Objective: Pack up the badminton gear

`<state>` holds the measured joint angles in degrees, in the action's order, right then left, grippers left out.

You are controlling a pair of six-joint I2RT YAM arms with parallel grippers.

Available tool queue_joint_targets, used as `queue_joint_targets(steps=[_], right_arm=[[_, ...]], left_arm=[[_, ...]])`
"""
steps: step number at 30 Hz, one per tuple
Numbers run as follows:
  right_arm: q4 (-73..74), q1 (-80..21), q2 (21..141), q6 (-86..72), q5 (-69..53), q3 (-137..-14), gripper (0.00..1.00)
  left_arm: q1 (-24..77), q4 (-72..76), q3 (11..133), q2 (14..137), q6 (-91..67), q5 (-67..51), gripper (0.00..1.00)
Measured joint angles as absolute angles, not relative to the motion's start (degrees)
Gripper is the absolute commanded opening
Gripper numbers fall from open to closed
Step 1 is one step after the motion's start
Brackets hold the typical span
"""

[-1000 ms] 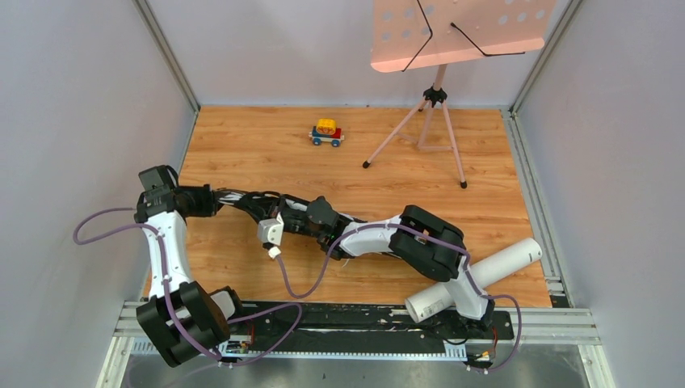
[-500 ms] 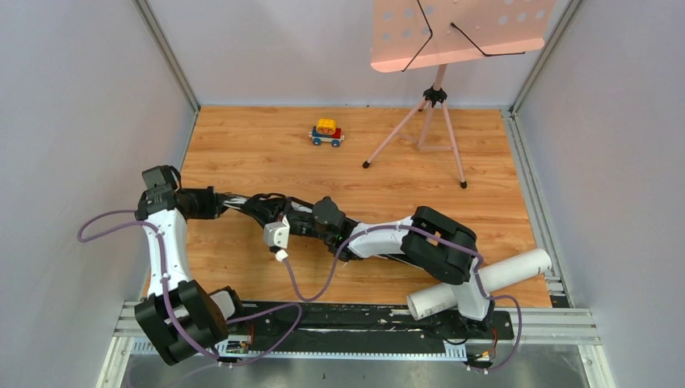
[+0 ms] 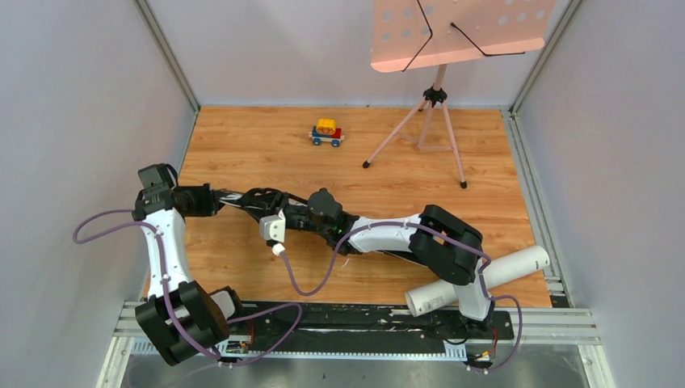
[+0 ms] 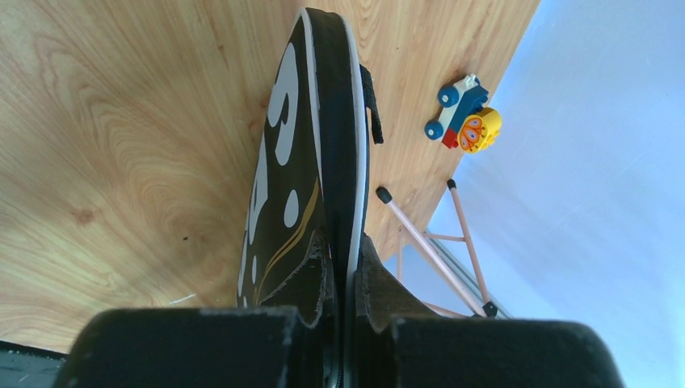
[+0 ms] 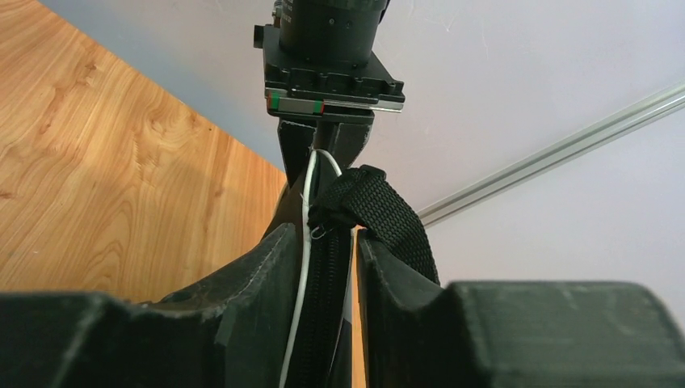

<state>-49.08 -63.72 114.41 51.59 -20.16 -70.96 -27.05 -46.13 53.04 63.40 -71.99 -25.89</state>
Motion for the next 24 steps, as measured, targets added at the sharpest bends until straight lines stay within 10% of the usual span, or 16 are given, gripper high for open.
queue_joint_targets(steps=[5, 24], right_arm=[[-48.1, -64.2, 115.2, 53.1, -20.4, -72.4, 0.50], [-46.5, -65.2, 116.4, 57.5, -20.4, -73.9, 0.00]], left_arm=[[-27.0, -46.0, 52.9, 63.4, -72.1, -26.1, 0.00], [-27.1, -45.1, 52.9, 64.0, -71.9, -27.1, 0.00]])
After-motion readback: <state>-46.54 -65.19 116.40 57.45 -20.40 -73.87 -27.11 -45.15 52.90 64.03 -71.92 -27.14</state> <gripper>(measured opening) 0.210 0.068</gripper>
